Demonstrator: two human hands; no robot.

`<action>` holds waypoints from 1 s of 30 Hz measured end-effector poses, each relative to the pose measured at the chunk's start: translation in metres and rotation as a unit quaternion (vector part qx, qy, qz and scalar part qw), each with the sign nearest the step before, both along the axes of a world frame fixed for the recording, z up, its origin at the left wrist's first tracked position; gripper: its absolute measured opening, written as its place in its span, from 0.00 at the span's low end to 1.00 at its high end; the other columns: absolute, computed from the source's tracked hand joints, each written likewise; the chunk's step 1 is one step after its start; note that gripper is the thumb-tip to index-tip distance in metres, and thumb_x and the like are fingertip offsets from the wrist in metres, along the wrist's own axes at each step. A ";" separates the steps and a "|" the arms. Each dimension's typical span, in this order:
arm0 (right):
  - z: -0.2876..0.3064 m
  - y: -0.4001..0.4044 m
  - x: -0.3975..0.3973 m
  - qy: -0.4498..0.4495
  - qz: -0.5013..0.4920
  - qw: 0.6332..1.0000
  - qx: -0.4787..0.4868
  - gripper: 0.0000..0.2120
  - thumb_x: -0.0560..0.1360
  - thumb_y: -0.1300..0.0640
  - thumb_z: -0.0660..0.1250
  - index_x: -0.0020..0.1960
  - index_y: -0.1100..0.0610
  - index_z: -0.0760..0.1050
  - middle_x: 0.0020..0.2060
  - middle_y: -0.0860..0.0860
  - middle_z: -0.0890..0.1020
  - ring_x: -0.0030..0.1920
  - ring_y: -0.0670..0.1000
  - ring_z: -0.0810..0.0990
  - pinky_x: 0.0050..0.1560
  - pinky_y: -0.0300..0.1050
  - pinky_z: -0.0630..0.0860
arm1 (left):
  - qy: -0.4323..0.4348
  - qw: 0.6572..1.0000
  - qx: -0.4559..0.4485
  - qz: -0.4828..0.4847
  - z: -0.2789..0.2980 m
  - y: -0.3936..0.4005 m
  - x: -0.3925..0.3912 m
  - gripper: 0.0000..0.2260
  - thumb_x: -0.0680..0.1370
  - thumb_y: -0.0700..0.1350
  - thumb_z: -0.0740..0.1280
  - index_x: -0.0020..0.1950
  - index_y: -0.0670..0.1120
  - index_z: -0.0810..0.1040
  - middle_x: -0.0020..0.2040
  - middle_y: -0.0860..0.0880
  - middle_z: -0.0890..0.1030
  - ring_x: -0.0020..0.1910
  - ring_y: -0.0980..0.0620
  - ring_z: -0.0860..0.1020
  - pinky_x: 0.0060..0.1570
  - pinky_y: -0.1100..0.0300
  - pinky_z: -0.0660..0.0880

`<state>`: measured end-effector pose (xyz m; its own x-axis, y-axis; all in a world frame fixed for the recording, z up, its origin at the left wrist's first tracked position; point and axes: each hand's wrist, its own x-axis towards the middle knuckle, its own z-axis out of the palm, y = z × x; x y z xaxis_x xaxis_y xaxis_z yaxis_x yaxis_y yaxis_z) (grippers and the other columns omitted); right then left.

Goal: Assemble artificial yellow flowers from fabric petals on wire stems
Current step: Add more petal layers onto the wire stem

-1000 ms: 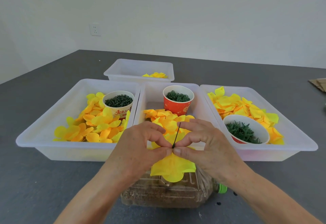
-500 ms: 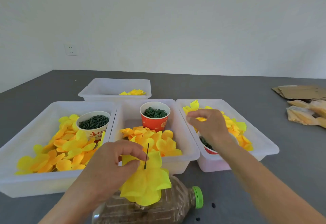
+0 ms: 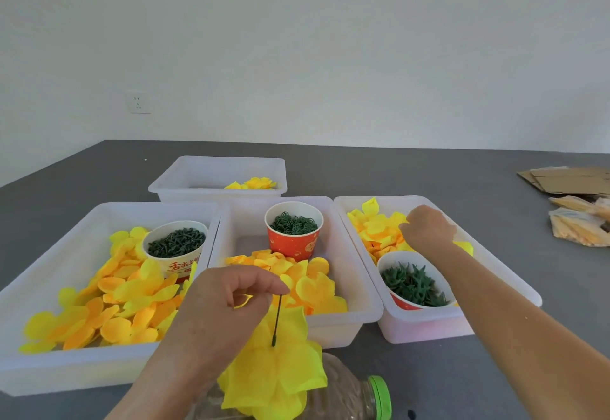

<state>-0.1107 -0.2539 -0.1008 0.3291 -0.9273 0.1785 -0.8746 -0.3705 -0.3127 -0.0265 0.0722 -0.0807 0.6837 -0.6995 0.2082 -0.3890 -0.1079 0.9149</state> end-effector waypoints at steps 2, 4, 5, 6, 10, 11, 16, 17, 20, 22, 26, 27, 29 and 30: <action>0.002 0.002 0.004 -0.001 0.003 1.000 -0.025 0.12 0.75 0.58 0.62 0.34 0.58 0.67 0.30 0.51 0.70 0.39 0.56 0.73 0.51 0.49 0.69 | 0.003 1.000 -0.003 0.001 0.000 0.000 0.001 0.17 0.74 0.33 0.66 0.36 0.54 0.85 0.41 0.58 0.84 0.46 0.60 0.79 0.49 0.64 0.73; 0.005 0.004 0.007 -0.002 0.008 0.999 -0.040 0.17 0.77 0.55 0.61 0.31 0.57 0.63 0.29 0.51 0.68 0.38 0.56 0.71 0.47 0.48 0.68 | 0.003 1.000 -0.004 0.000 -0.001 0.000 0.001 0.17 0.74 0.33 0.66 0.37 0.55 0.84 0.41 0.57 0.84 0.45 0.58 0.80 0.48 0.64 0.73; 0.005 0.004 0.008 -0.006 0.014 0.999 -0.041 0.18 0.77 0.56 0.60 0.30 0.57 0.62 0.28 0.51 0.67 0.37 0.56 0.70 0.46 0.47 0.67 | 0.002 1.000 -0.004 0.001 -0.001 0.000 0.001 0.17 0.74 0.33 0.66 0.37 0.55 0.84 0.41 0.56 0.84 0.45 0.57 0.80 0.47 0.64 0.74; 0.006 0.005 0.008 -0.013 0.020 0.999 -0.045 0.19 0.78 0.57 0.60 0.30 0.57 0.61 0.28 0.51 0.67 0.37 0.56 0.69 0.45 0.47 0.66 | 0.001 1.000 -0.004 0.003 -0.002 0.000 0.001 0.17 0.74 0.33 0.66 0.37 0.54 0.84 0.41 0.55 0.84 0.45 0.55 0.80 0.47 0.61 0.74; 0.010 0.009 0.005 -0.053 0.049 0.992 -0.107 0.16 0.79 0.51 0.62 0.37 0.59 0.76 0.36 0.55 0.79 0.42 0.58 0.78 0.48 0.48 0.73 | -0.004 1.000 -0.001 0.005 -0.003 -0.001 0.002 0.17 0.74 0.34 0.66 0.37 0.55 0.84 0.41 0.53 0.84 0.46 0.50 0.80 0.48 0.58 0.75; 0.010 0.010 0.004 -0.074 0.054 0.989 -0.117 0.15 0.78 0.50 0.63 0.41 0.60 0.78 0.38 0.55 0.81 0.45 0.58 0.79 0.50 0.49 0.74 | -0.006 1.000 0.000 0.005 -0.003 0.000 0.002 0.17 0.74 0.34 0.66 0.37 0.55 0.84 0.41 0.54 0.84 0.45 0.51 0.80 0.48 0.59 0.75; 0.004 0.007 0.002 -0.123 0.099 0.985 -0.062 0.13 0.76 0.52 0.67 0.45 0.63 0.80 0.39 0.57 0.82 0.44 0.57 0.79 0.46 0.48 0.73 | -0.008 1.000 0.001 0.007 -0.004 -0.001 0.003 0.16 0.74 0.33 0.66 0.37 0.54 0.85 0.41 0.54 0.84 0.46 0.51 0.80 0.50 0.56 0.75; 0.003 0.005 0.001 -0.117 0.111 0.985 -0.054 0.11 0.76 0.54 0.66 0.47 0.62 0.81 0.43 0.57 0.82 0.46 0.57 0.79 0.47 0.48 0.74 | -0.009 1.000 0.002 0.007 -0.004 -0.001 0.003 0.17 0.74 0.33 0.66 0.37 0.54 0.84 0.41 0.53 0.84 0.46 0.50 0.80 0.51 0.55 0.75; 0.003 0.001 0.000 -0.046 0.151 0.987 -0.033 0.14 0.75 0.63 0.63 0.58 0.57 0.79 0.57 0.53 0.80 0.57 0.54 0.77 0.58 0.48 0.73 | -0.010 1.000 0.011 0.007 -0.005 -0.002 0.003 0.17 0.74 0.34 0.66 0.38 0.56 0.84 0.42 0.53 0.84 0.46 0.49 0.80 0.51 0.53 0.75; 0.004 0.002 0.002 0.024 0.161 0.986 -0.019 0.19 0.73 0.63 0.63 0.63 0.53 0.74 0.60 0.50 0.78 0.60 0.52 0.75 0.61 0.49 0.71 | -0.008 1.000 0.015 0.002 -0.006 -0.002 0.003 0.18 0.74 0.34 0.66 0.37 0.57 0.84 0.42 0.56 0.84 0.46 0.54 0.80 0.51 0.56 0.76; 0.006 0.004 0.019 0.188 0.186 0.960 -0.092 0.22 0.73 0.48 0.64 0.66 0.49 0.68 0.58 0.51 0.77 0.59 0.56 0.75 0.56 0.51 0.67 | -0.004 1.000 0.016 -0.008 -0.005 -0.005 0.003 0.18 0.74 0.34 0.66 0.37 0.57 0.84 0.42 0.59 0.84 0.46 0.62 0.80 0.48 0.64 0.73; 0.004 0.005 0.024 0.217 0.190 0.951 -0.110 0.19 0.73 0.47 0.64 0.62 0.50 0.70 0.54 0.51 0.78 0.55 0.56 0.76 0.52 0.50 0.67 | -0.004 1.000 0.016 -0.007 -0.005 -0.006 0.004 0.18 0.74 0.34 0.66 0.37 0.57 0.84 0.42 0.59 0.84 0.46 0.63 0.79 0.48 0.65 0.73; -0.002 0.007 0.035 0.258 0.183 0.937 -0.151 0.07 0.72 0.51 0.63 0.49 0.52 0.71 0.42 0.49 0.73 0.45 0.54 0.73 0.46 0.47 0.64 | -0.005 1.000 0.016 -0.002 -0.006 -0.007 0.005 0.19 0.74 0.33 0.66 0.37 0.58 0.84 0.41 0.60 0.83 0.45 0.63 0.79 0.48 0.64 0.73; -0.006 0.007 0.040 0.266 0.172 0.934 -0.166 0.04 0.72 0.54 0.62 0.44 0.53 0.69 0.41 0.49 0.69 0.43 0.53 0.71 0.46 0.47 0.62 | -0.007 1.000 0.018 -0.001 -0.007 -0.008 0.005 0.19 0.74 0.33 0.66 0.36 0.58 0.84 0.41 0.60 0.83 0.45 0.62 0.79 0.48 0.64 0.74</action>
